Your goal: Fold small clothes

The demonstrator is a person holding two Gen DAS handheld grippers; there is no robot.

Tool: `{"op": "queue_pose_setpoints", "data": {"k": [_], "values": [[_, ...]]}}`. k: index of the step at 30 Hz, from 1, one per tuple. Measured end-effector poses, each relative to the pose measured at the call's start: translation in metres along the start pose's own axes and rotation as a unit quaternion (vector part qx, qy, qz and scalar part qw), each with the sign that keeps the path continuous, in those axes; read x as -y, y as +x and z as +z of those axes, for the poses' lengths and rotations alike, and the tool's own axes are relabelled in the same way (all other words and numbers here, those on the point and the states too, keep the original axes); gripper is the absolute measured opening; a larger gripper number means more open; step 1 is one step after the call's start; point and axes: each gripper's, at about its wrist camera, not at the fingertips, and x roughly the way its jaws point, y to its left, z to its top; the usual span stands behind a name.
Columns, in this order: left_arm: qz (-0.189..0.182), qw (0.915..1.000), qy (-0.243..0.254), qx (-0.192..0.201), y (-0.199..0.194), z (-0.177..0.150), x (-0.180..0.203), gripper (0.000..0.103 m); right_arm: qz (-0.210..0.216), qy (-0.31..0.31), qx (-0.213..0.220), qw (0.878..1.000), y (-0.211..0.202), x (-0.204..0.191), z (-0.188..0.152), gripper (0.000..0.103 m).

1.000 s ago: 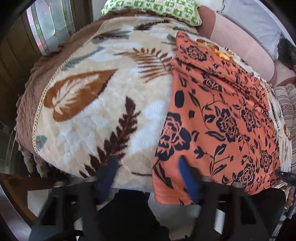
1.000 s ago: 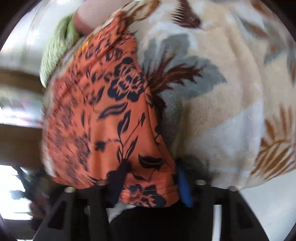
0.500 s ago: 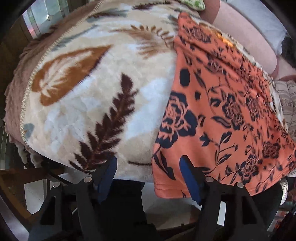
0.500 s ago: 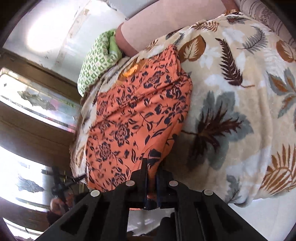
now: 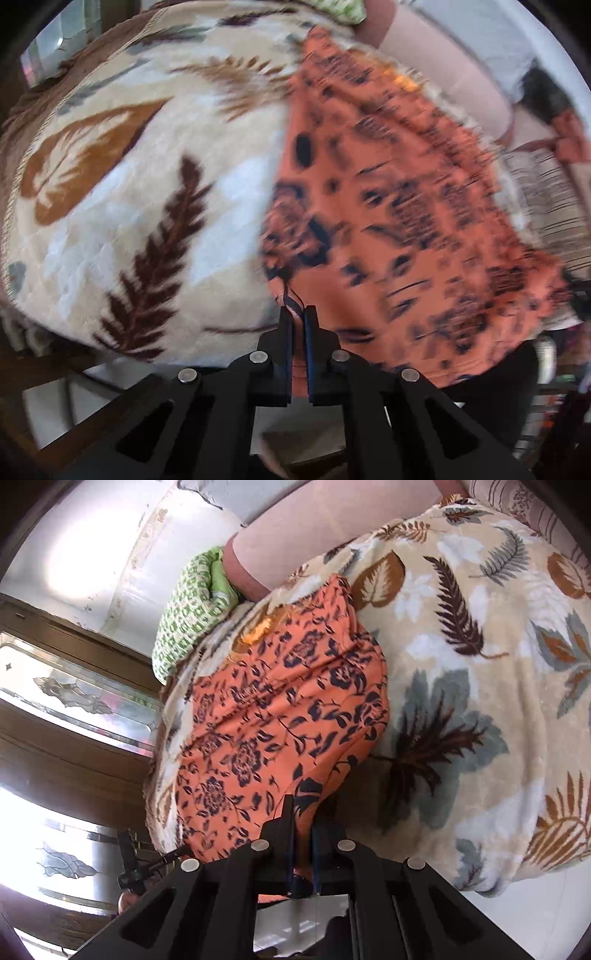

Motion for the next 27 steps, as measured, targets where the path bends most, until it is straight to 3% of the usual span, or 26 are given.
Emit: {"op": "queue_pose_setpoints", "data": {"k": [6,11,17,22,25,27], "values": [[-0.075,0.9962,0.006,0.044,-0.041,0.045,0.013,0.005,0.027,0.003,0.026,0.999,-0.014,-0.010,0.024,0.007],[-0.109,0.9917,-0.003,0.068,-0.053,0.117,0.017,0.005,0.047,0.022,0.065,0.997,-0.027,-0.017,0.073,0.007],[-0.093,0.9915,-0.019,0.089,-0.036,0.232,0.019,0.005,0.059,0.058,0.101,0.991,-0.013,-0.022,0.162,0.007],[-0.055,0.9927,-0.050,0.096,0.012,0.317,0.014,0.005,0.061,0.101,0.116,0.986,0.047,-0.007,0.241,0.011],[-0.017,0.9912,-0.072,0.109,0.048,0.343,0.007,0.006,0.061,0.135,0.109,0.983,0.094,0.013,0.275,0.015],[0.018,0.9859,-0.081,0.146,0.057,0.347,0.004,0.006,0.040,0.160,0.107,0.981,0.122,0.031,0.286,0.022]]}}
